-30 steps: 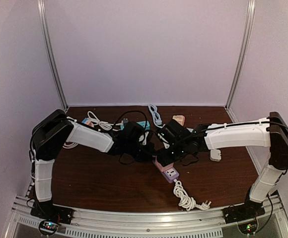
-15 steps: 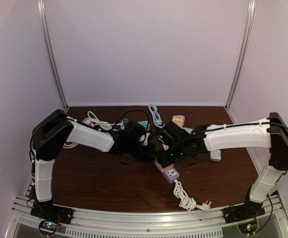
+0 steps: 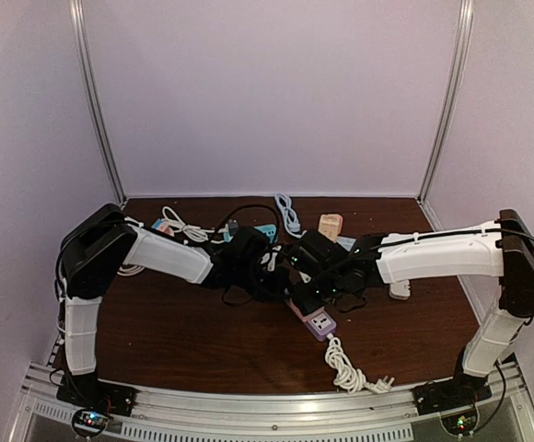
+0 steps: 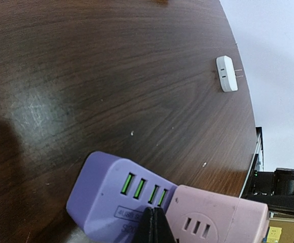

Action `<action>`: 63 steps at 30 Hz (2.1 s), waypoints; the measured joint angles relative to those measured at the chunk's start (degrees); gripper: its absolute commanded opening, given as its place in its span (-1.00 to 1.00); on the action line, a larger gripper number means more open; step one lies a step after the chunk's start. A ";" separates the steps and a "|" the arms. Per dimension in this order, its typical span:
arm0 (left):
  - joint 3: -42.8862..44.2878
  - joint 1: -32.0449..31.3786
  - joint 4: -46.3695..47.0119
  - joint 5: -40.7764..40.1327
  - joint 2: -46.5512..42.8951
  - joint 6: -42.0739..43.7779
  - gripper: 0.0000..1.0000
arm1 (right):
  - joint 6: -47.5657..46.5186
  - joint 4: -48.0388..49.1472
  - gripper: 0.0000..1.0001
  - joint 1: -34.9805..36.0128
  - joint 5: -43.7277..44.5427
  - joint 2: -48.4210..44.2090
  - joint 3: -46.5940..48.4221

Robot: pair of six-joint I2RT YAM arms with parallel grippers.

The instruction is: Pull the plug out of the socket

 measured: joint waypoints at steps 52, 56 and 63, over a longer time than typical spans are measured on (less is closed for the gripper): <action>10.75 -2.25 -16.96 -5.16 0.92 6.25 -0.88 | 11.23 14.32 -0.52 -20.26 -7.98 -24.92 -19.93; 15.58 -2.43 -21.70 -7.93 0.90 9.05 -0.78 | 14.14 19.41 -0.52 -25.27 -13.57 -26.34 -25.64; 17.51 -3.13 -23.54 -12.00 -3.15 11.87 -0.77 | 19.26 29.62 -0.51 -32.02 -24.15 -26.32 -32.76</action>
